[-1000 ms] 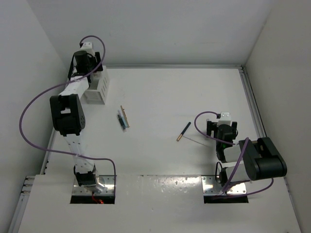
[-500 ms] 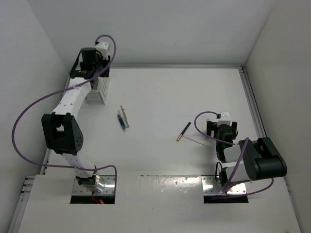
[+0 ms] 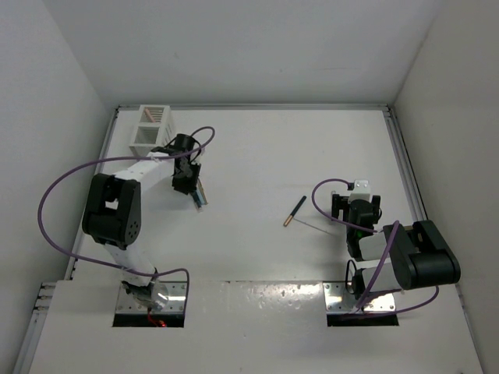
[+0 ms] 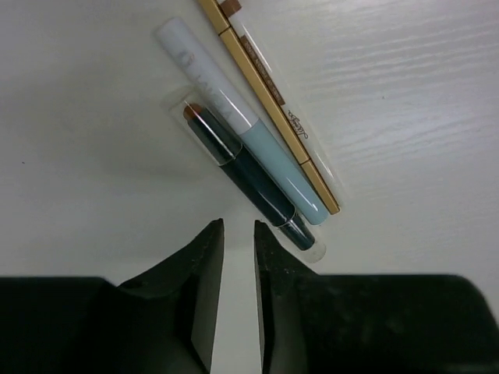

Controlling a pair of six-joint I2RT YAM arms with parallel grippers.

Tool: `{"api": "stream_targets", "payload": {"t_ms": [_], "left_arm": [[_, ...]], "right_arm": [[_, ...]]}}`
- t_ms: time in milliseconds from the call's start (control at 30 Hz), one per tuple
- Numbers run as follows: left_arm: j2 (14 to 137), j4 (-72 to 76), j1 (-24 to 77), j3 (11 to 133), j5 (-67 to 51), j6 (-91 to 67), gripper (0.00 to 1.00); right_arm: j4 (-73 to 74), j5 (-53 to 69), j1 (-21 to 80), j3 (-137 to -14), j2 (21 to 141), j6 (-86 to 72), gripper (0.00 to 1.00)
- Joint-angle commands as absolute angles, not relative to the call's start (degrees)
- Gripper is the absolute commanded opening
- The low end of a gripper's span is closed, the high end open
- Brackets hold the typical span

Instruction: Organize the makeup

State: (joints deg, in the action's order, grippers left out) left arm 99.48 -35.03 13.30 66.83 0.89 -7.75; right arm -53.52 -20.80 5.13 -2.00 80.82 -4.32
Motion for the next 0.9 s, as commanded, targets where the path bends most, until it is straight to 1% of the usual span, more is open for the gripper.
{"api": "stream_targets", "payload": {"t_ms": [0, 300, 400, 467, 600, 867], "left_arm": [[100.0, -36.4, 12.5, 65.8, -0.1, -11.0, 0.27], [101.2, -33.8, 11.4, 65.3, -4.7, -15.5, 0.30], [99.9, -33.8, 11.4, 65.3, -4.7, -16.1, 0.32], [99.9, -33.3, 11.4, 65.3, -4.1, -16.1, 0.36], [101.3, -32.8, 10.4, 66.5, -1.3, -17.1, 0.38], [105.7, -29.6, 9.8, 67.6, -0.8, -18.4, 0.39]], "right_arm": [[-54.8, -21.0, 5.2, 1.9, 80.6, -4.7, 0.99], [-54.9, -21.0, 5.4, 1.8, 80.5, -4.7, 0.99], [-54.9, -20.9, 5.3, 1.9, 80.4, -4.7, 0.99], [-54.9, -21.0, 5.2, 1.8, 80.5, -4.7, 0.99], [-54.9, -20.9, 5.2, 1.9, 80.6, -4.7, 0.99], [-55.0, -21.0, 5.2, 1.8, 80.6, -4.7, 0.99]]}}
